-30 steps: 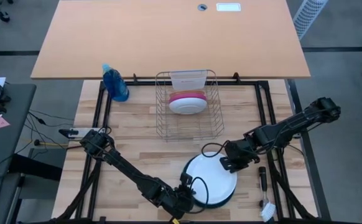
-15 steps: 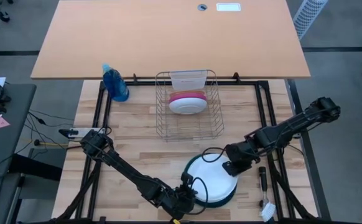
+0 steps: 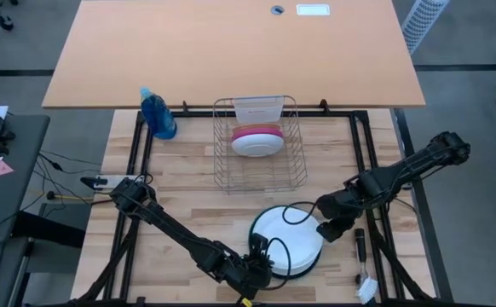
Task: Sort dishes
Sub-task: Put the white plate in the dish rack
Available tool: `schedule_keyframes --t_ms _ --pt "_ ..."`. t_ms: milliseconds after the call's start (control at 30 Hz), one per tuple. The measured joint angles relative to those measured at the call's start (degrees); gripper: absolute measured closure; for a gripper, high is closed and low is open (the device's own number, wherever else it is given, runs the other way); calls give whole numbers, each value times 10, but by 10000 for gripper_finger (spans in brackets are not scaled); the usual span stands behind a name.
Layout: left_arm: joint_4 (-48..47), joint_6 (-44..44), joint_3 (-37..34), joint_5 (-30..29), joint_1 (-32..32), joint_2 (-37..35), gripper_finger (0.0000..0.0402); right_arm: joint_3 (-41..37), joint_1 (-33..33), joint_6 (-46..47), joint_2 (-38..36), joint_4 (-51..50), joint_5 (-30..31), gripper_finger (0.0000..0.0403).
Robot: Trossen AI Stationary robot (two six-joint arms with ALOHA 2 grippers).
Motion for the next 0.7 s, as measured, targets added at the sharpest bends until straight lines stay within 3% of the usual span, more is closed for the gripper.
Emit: schedule_keyframes --t_ms 400,700 --pt "-5 -8 0 0 3 0 400 85 -1 -92 -75 -211 39 238" --pt "-15 -33 30 0 2 1 401 125 37 -240 -120 -215 59 228"
